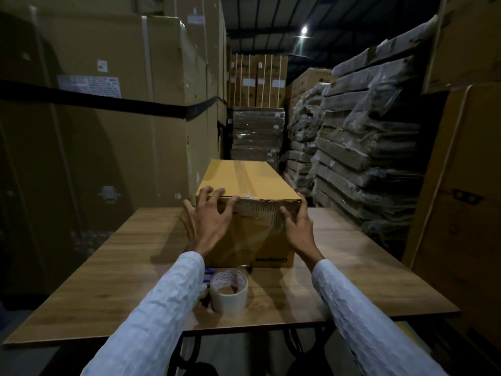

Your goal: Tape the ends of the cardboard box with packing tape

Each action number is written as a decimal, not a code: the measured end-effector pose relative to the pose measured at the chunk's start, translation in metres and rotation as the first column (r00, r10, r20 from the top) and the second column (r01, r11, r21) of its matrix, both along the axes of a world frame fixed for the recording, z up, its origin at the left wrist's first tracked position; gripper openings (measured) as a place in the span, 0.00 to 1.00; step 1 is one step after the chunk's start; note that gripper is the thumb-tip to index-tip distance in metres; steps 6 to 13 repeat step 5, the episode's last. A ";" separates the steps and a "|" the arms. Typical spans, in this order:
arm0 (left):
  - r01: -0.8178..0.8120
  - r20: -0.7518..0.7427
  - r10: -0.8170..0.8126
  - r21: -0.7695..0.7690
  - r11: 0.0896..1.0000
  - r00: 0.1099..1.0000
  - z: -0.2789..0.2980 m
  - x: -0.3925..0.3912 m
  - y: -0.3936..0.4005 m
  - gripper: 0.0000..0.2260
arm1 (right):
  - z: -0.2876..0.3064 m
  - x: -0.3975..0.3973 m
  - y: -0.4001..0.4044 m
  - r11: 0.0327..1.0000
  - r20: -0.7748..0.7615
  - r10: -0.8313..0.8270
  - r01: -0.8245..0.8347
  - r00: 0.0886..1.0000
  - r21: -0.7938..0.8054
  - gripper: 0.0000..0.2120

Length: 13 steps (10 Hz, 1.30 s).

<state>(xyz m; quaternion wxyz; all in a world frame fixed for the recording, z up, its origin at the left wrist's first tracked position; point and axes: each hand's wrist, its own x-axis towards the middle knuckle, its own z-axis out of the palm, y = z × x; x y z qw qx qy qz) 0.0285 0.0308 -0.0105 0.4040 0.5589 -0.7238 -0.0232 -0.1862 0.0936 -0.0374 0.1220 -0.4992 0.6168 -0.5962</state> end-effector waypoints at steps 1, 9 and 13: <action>0.015 0.125 -0.015 -0.005 1.000 0.992 0.016 0.004 -0.003 0.30 | 0.014 0.003 0.003 0.981 -0.108 -0.179 0.169 0.978 -0.092 0.33; 0.266 0.228 -0.230 -0.141 0.954 0.946 0.141 -0.045 -0.135 0.37 | 0.153 -0.056 -0.121 0.972 -0.746 -0.218 0.212 0.630 -0.105 0.41; 0.266 0.228 -0.230 -0.141 0.954 0.946 0.141 -0.045 -0.135 0.37 | 0.153 -0.056 -0.121 0.972 -0.746 -0.218 0.212 0.630 -0.105 0.41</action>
